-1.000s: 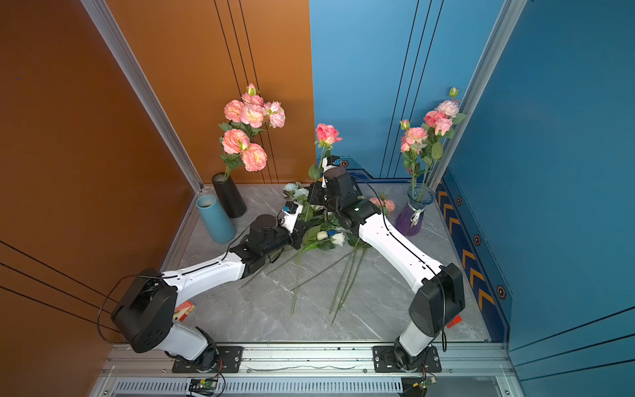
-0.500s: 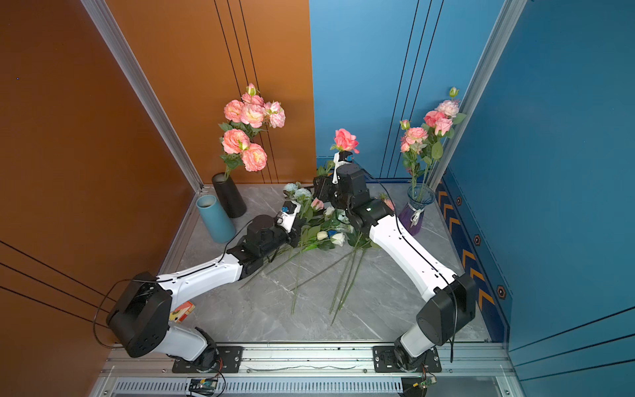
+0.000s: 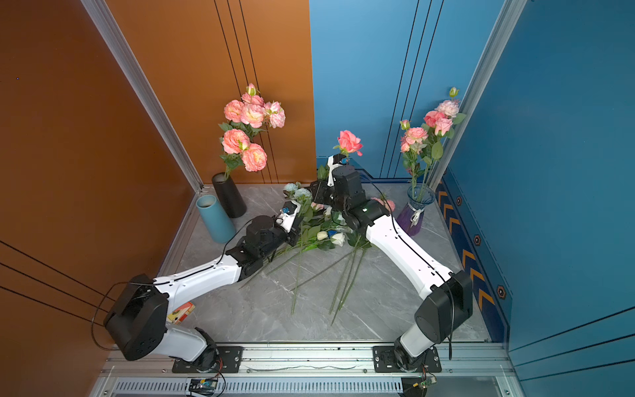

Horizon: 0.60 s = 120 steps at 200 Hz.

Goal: Place the pink flowers into the vase
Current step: Place the flower in the vase.

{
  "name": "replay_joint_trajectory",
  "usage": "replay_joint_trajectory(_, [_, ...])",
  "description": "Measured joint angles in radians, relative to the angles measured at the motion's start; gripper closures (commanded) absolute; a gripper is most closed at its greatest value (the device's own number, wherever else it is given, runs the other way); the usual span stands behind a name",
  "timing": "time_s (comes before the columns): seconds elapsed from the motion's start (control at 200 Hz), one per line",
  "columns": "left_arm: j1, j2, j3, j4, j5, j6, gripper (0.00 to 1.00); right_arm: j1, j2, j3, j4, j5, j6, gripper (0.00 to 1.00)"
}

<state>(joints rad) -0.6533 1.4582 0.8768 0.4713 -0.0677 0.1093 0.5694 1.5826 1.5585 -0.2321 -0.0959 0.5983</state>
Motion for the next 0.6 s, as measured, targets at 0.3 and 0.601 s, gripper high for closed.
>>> replay_joint_trajectory(0.3, [-0.003, -0.053, -0.047, 0.01, -0.064, 0.051, 0.94, 0.021, 0.002, 0.013, 0.0, -0.011, 0.008, 0.94])
replay_joint_trajectory(0.601, [-0.002, -0.072, -0.068, 0.027, -0.119, 0.08, 0.54, 0.014, 0.021, 0.06, 0.002, -0.03, 0.006, 1.0])
